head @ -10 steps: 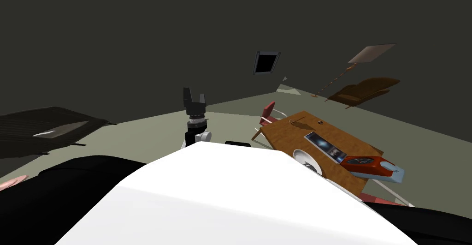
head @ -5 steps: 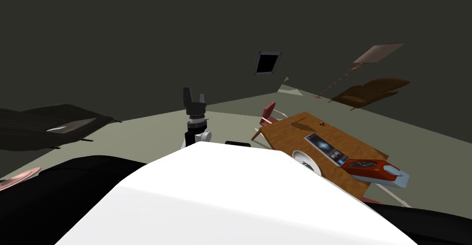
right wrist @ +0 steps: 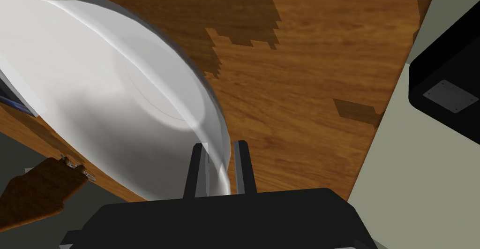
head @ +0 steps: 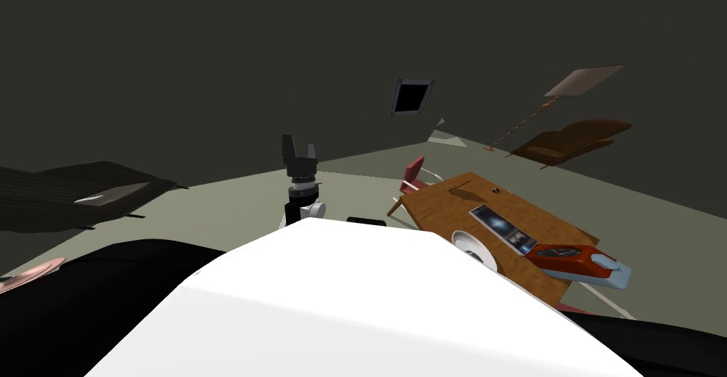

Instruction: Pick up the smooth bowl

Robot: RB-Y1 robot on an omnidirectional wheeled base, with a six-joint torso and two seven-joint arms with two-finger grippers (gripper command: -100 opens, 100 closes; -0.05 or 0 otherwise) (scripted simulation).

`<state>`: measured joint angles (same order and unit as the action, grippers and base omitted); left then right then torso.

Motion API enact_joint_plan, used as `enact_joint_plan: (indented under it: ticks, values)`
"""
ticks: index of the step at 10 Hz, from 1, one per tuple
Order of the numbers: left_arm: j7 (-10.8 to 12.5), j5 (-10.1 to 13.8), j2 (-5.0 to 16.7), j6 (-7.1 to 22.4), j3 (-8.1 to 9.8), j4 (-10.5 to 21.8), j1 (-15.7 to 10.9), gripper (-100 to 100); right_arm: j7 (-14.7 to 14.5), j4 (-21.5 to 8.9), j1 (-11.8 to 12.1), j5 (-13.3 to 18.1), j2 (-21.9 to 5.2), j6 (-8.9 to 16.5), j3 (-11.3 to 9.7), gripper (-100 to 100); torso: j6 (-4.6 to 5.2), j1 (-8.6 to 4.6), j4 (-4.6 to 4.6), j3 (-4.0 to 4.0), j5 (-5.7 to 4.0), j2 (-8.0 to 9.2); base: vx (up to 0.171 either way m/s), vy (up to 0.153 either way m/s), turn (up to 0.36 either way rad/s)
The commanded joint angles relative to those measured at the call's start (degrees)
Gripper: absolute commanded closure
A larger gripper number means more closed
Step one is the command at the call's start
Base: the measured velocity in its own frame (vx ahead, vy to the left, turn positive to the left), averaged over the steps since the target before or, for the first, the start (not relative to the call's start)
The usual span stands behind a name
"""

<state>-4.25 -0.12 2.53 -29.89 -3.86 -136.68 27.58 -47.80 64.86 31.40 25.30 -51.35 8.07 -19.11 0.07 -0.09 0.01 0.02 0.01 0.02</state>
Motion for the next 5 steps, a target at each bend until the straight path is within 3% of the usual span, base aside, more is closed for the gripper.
enact_joint_plan:
  ticks: [1, 2, 3, 4, 5]
  values:
    - [0.00, 0.00, 0.00, 0.00, 0.00, 0.00, 0.00, 0, 0.00, 0.00, 0.00, 0.00, 0.00, 0.00, 0.00, 0, 0.00, 0.00, 0.00, 0.00, 0.00, 0.00, 0.000, 0.000, 0.000]
    - [0.00, 0.00, 0.00, 0.00, 0.00, 0.00, 0.00, 0, 0.13, 1.69, 1.39, -0.72, -1.78, -0.42, 0.20, 100, 0.00, 0.01, 0.00, 0.00, 0.01, 0.00, 0.019, 0.043, -0.097]
    - [0.00, 0.00, 0.00, 0.00, 0.00, 0.00, 0.01, 0, 0.22, 2.68, 2.22, -1.18, -2.87, -0.73, 0.34, 100, 0.05, 0.17, -0.02, -0.02, 0.07, -0.03, 0.017, 0.083, -0.120]
    - [0.00, 0.00, -0.01, 0.00, 0.00, 0.00, 0.00, 0, 0.21, 2.04, 1.38, -1.18, -2.43, -0.30, -0.14, 100, 0.04, 0.35, -0.02, -0.02, 0.11, -0.02, 0.003, 0.040, -0.030]
    - [0.00, 0.00, 0.00, 0.00, 0.00, 0.00, 0.00, 0, 0.25, 2.16, 1.49, -1.28, -2.57, -0.31, -0.18, 0, 0.00, 0.25, 0.00, 0.00, 0.09, 0.00, 0.000, 0.008, 0.001]
